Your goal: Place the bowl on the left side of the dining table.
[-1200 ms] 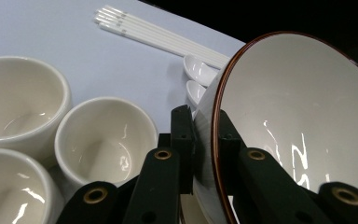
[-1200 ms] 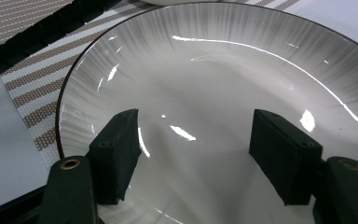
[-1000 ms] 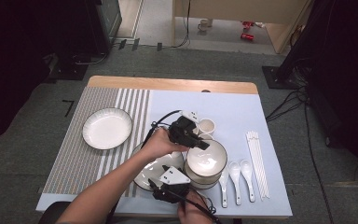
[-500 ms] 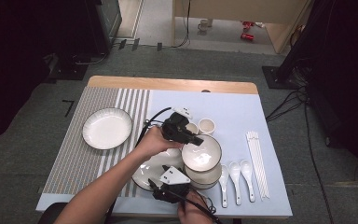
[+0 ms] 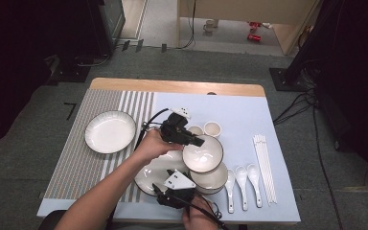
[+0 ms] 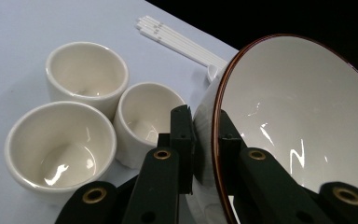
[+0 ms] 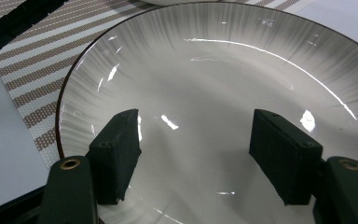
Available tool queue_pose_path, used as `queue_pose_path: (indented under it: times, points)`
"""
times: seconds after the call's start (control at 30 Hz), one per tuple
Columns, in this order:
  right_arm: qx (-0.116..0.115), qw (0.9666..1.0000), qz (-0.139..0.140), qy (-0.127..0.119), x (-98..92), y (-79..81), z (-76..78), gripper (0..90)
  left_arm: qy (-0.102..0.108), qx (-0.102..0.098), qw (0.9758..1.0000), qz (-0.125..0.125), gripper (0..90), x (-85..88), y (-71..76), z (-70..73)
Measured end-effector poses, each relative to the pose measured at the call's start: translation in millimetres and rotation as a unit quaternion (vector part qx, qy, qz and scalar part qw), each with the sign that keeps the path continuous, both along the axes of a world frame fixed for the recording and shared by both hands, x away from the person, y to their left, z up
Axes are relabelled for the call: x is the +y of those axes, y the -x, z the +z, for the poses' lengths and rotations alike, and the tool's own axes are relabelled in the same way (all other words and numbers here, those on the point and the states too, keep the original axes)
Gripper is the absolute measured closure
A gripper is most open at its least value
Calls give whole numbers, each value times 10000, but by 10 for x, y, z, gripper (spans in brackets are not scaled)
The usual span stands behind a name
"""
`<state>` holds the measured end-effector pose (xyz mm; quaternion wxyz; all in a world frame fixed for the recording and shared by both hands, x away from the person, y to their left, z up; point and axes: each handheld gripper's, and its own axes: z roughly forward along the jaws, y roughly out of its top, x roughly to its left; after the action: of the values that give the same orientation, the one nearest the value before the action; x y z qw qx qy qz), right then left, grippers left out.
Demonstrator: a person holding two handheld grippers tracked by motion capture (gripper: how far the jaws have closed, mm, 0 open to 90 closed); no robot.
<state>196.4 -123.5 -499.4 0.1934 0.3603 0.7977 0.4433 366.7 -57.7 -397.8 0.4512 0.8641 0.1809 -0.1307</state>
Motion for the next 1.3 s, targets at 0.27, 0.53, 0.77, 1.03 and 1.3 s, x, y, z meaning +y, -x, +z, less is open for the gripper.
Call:
queue_pose_path:
  times: [0.27,0.53,0.77,1.03,1.3]
  points:
    - [1,10000,1,-1,0,0,0,330,53,37,9999,90,832,78,-14,19]
    - [-3,10000,3,-1,-1,-1,0,331,98,-8,9998,197,831,154,-23,34]
    - [-16,10000,10,3,-1,-3,0,331,116,4,9996,273,829,220,-42,39]
    - [-8,10000,5,-1,0,-2,0,331,154,28,9989,437,827,323,-67,44]
    - [5,10000,-4,-17,2,0,0,331,203,31,9982,556,826,427,-88,63]
